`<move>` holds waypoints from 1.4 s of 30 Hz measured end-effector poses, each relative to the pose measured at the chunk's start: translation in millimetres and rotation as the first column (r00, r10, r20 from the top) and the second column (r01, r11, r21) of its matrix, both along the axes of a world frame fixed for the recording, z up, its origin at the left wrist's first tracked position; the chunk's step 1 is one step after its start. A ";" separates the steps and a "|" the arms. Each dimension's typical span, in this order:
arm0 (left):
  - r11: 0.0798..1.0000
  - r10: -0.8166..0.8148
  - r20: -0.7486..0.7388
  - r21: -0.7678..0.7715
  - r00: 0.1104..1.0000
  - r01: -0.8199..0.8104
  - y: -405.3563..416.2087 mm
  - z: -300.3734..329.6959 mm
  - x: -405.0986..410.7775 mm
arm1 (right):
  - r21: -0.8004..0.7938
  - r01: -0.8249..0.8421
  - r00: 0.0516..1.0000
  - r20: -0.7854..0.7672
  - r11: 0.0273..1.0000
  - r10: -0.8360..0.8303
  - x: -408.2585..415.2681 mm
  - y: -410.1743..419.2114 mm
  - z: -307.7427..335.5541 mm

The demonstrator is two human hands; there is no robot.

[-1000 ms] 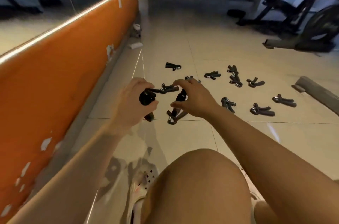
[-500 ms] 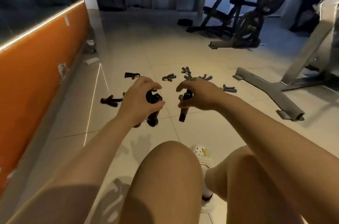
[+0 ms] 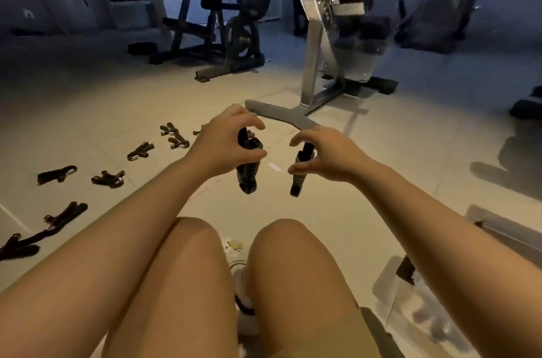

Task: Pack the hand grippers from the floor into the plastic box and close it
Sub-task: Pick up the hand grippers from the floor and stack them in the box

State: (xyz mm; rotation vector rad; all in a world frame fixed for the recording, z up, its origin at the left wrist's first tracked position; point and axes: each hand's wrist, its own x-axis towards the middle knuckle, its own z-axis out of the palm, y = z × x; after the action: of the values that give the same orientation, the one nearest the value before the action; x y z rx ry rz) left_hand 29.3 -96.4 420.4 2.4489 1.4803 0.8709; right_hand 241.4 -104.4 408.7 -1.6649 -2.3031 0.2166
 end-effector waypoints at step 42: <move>0.555 -0.778 0.179 -0.254 0.602 0.792 -18.2 -229.1 448.8 | -0.427 0.776 0.521 0.016 0.465 -0.854 364.1 -208.4 -158.8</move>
State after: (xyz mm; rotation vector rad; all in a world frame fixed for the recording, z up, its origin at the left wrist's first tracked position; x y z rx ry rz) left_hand 478.1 -114.6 191.4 2.4041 0.3001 0.4298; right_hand 605.6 -312.8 249.9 -2.6053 -1.0870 0.6047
